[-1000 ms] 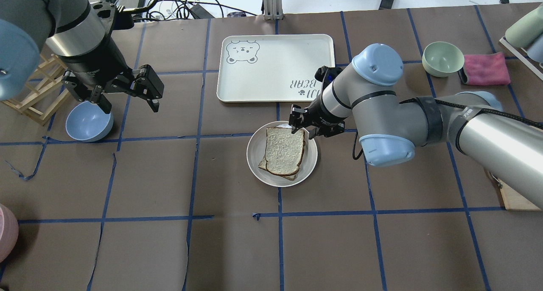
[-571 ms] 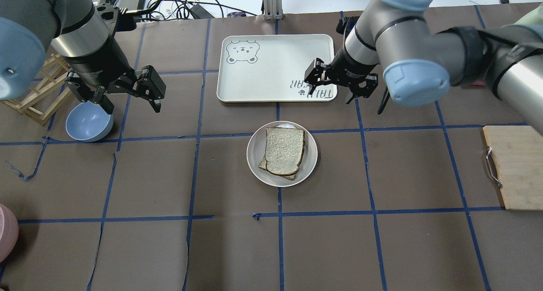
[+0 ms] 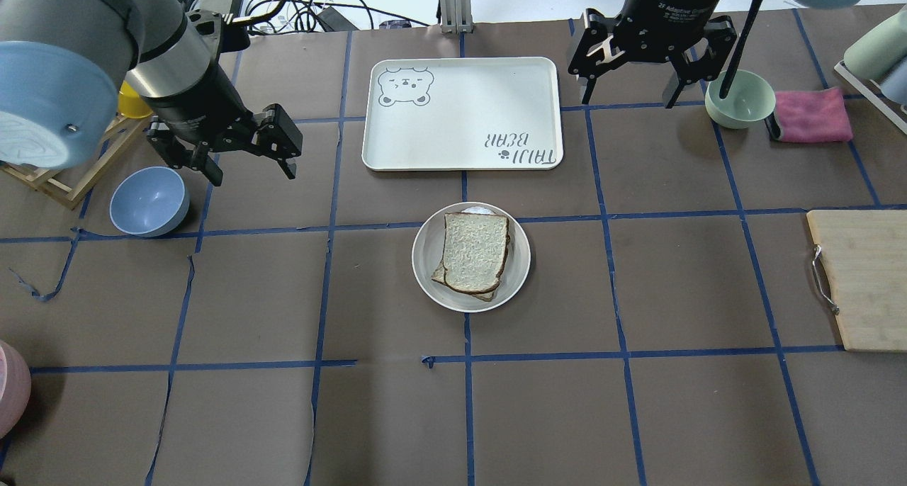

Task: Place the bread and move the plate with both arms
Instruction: 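Raise the right gripper away while the left arm reaches toward the plate, then lower the left gripper and grip the rim of the white plate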

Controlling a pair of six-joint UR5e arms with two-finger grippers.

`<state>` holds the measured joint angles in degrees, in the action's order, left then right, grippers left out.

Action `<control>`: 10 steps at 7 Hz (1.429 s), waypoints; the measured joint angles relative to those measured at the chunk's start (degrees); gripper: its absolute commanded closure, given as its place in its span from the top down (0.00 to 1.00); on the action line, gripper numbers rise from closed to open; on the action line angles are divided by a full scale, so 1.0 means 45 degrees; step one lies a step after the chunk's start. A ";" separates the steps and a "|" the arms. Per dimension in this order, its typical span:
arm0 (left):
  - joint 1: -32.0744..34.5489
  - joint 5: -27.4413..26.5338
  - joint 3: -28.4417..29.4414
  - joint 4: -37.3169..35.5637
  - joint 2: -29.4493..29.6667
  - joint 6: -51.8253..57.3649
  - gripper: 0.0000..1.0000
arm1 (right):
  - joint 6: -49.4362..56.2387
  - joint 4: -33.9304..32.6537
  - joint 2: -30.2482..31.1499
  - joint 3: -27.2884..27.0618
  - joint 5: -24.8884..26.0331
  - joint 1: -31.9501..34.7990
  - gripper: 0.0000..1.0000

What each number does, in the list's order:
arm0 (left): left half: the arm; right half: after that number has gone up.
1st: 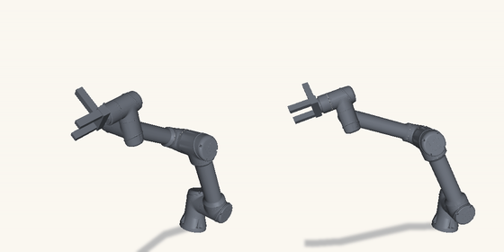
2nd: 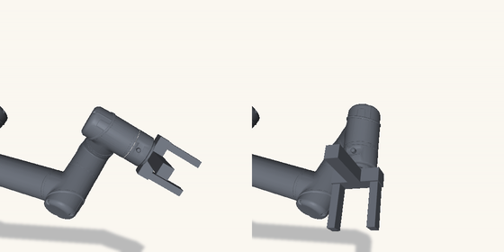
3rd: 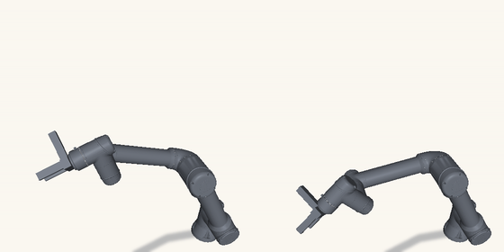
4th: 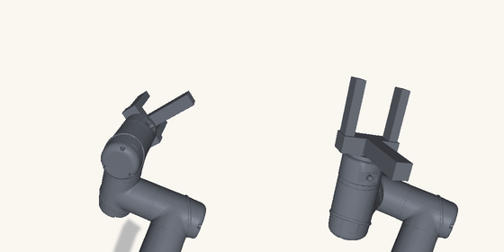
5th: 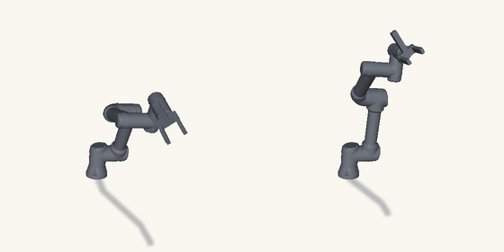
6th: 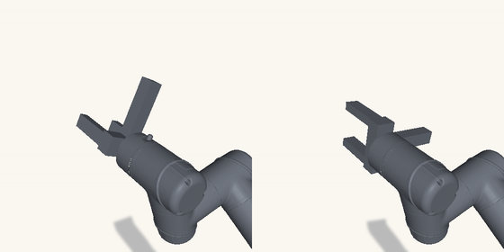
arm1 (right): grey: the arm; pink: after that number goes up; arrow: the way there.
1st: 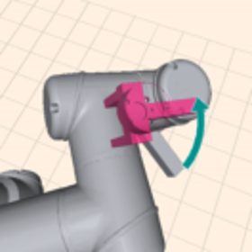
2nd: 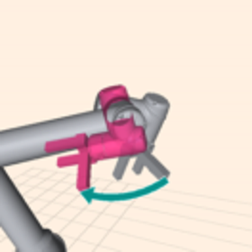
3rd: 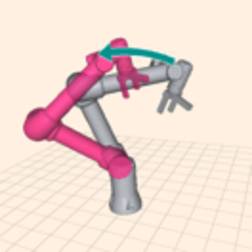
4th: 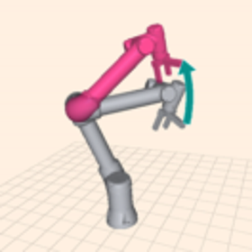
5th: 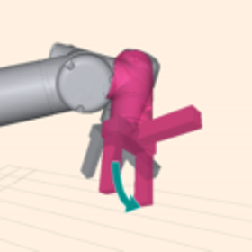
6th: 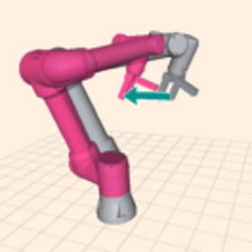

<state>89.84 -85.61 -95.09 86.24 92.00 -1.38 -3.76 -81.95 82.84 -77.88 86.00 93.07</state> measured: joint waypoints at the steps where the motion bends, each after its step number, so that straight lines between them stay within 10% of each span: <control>1: 0.0442 0.0488 -0.0517 -0.0891 0.0242 -0.0027 1.00 | 0.1003 0.0026 0.0083 -0.0202 0.0086 -0.0080 1.00; 4: 0.1208 0.0795 -0.2519 -0.3573 0.0851 -0.0671 1.00 | 0.1911 -0.0286 0.0155 -0.0366 0.0261 -0.0108 1.00; 6: 0.1678 0.0851 -0.3519 -0.5710 0.1424 -0.1628 0.71 | 0.1997 -0.0776 0.0157 -0.0381 0.0360 -0.0121 1.00; 10: 0.2422 0.0770 -0.4153 -0.7447 0.2827 -0.2299 0.71 | 0.2023 -0.0846 0.0164 -0.0378 0.0399 -0.0145 1.00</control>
<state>100.74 -82.15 -113.77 52.73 104.72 -11.73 5.34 -85.75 83.58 -79.59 87.80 92.42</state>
